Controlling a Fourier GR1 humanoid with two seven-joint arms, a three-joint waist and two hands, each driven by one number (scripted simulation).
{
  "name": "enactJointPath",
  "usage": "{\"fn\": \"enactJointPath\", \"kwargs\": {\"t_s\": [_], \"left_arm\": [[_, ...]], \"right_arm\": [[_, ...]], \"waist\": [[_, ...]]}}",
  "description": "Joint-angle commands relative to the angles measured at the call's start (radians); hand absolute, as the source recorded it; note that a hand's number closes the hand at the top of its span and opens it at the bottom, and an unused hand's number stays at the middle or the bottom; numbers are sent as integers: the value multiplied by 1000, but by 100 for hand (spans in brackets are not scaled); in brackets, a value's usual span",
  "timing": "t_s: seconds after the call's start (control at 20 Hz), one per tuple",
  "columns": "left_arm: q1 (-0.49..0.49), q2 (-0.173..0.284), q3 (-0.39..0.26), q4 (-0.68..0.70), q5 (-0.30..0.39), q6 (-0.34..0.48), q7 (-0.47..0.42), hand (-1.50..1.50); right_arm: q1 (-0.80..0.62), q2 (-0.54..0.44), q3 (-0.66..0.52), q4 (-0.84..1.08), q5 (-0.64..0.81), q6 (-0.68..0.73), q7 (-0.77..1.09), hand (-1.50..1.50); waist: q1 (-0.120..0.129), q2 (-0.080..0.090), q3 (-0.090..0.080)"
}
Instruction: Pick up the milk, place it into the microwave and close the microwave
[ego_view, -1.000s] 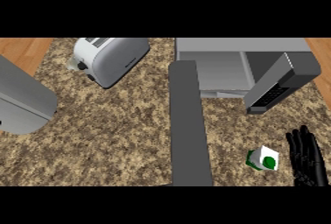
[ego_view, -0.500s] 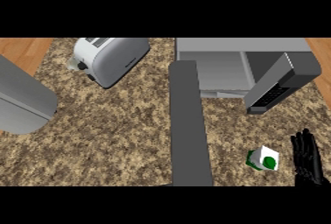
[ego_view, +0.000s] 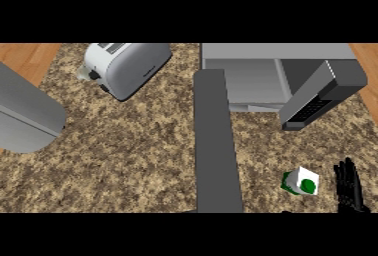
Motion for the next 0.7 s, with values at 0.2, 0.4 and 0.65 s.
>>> {"fn": "enactJointPath", "kwargs": {"t_s": [0.2,0.4,0.65], "left_arm": [[-30,-7,39,-43,35,4,81,-150],[-12,-65,28,-44,-18,-28,45,-150],[28,-63,98,4,40,-116,3,-150]], "right_arm": [[-25,-21,-51,175,-32,79,-134,-150],[-23,-33,-66,232,-27,98,-189,-150],[-220,-42,-109,477,-7,47,-239,-150]], "waist": [[-3,0,0],[-3,0,0],[3,0,0]]}}
